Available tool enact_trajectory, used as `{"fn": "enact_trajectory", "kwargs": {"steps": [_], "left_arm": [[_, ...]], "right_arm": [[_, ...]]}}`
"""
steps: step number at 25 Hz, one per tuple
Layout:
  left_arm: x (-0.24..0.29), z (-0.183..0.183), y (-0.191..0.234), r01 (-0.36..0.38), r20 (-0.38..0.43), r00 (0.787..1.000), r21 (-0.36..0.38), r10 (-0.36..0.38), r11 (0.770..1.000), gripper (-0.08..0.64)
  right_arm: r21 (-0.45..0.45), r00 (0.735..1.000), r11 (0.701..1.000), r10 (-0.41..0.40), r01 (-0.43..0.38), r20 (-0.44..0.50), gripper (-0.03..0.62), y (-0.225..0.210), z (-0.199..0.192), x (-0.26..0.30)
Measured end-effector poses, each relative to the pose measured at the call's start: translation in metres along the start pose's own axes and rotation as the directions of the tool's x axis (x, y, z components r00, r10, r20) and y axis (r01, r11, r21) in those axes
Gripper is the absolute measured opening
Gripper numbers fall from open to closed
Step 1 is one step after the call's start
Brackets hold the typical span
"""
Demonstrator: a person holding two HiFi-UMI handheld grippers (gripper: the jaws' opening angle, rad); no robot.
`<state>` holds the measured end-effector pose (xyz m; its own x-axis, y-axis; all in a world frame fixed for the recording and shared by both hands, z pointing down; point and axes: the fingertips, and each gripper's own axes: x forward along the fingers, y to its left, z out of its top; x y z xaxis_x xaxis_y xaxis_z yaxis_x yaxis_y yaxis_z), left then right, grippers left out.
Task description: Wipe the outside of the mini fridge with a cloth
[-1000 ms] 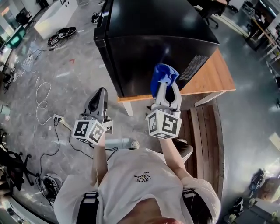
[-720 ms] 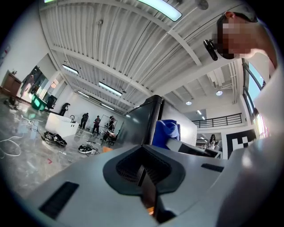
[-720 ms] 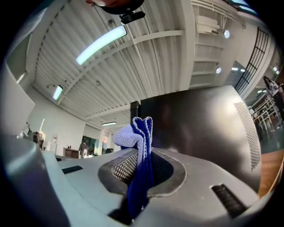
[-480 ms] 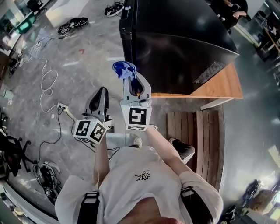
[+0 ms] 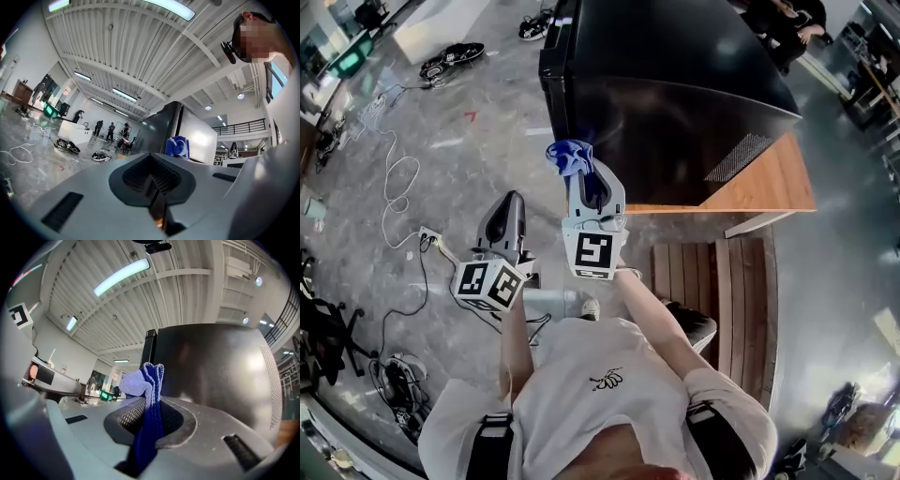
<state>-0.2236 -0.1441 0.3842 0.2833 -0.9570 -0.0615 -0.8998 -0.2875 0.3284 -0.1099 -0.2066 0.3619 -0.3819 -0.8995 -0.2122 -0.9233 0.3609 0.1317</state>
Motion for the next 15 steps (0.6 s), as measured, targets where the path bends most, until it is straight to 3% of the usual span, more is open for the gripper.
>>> {"fn": "enact_trajectory", "kwargs": {"steps": [3,9,15], "left_arm": [[0.007,-0.007,-0.011,0.021,-0.015,1.000,-0.007,-0.021,1.000,0.005],[0.025,-0.020,-0.048,0.069,-0.023,0.997,-0.004,-0.069,0.998,0.005],[0.057,-0.049,-0.106,0.066,-0.040,0.997,-0.001,-0.066,0.998,0.005]], "right_arm": [[-0.047,1.000,0.999,-0.012,0.012,0.007,0.061,-0.012,0.000,-0.006],[-0.050,0.998,0.997,-0.059,0.059,-0.004,0.061,-0.058,-0.005,-0.024],[-0.052,0.994,0.992,-0.111,0.111,0.000,0.061,-0.145,-0.018,-0.050]]}}
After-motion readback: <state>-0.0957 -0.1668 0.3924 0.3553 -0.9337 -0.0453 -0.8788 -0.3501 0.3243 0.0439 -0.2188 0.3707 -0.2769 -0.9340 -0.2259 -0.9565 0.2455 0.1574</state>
